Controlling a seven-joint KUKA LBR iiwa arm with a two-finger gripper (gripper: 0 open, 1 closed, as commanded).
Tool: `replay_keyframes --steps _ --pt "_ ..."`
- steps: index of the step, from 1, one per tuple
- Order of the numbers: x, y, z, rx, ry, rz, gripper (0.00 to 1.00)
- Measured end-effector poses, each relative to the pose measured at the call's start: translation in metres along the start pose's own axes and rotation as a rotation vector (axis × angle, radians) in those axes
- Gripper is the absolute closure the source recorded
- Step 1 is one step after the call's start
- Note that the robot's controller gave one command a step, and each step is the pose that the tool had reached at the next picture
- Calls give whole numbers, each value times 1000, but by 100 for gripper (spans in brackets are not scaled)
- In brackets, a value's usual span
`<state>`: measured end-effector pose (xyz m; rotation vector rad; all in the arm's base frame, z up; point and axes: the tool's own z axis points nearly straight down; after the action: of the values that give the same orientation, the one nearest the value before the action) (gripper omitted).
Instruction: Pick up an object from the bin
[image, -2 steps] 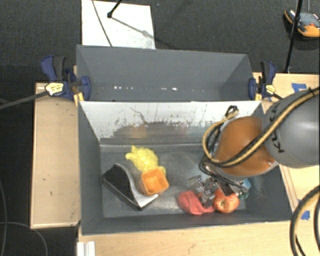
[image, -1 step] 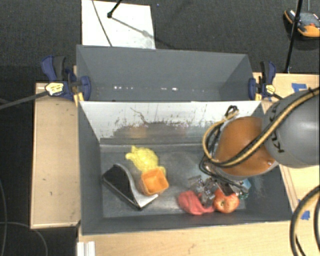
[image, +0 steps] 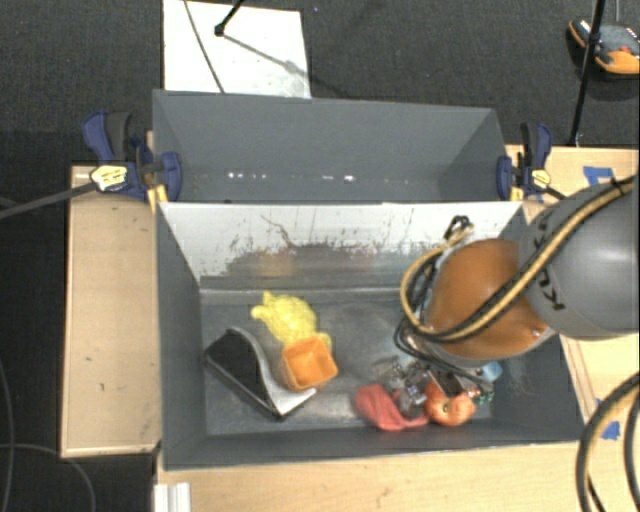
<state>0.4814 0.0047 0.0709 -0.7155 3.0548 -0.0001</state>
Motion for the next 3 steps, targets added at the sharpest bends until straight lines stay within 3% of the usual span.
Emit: replay_keyframes --steps 1,2,3 --pt "2 5 0 0 0 -7 100" --pt "-8 -1 -5 -1 2 -25 100" --pt "-9 11 -1 -1 2 -14 100"
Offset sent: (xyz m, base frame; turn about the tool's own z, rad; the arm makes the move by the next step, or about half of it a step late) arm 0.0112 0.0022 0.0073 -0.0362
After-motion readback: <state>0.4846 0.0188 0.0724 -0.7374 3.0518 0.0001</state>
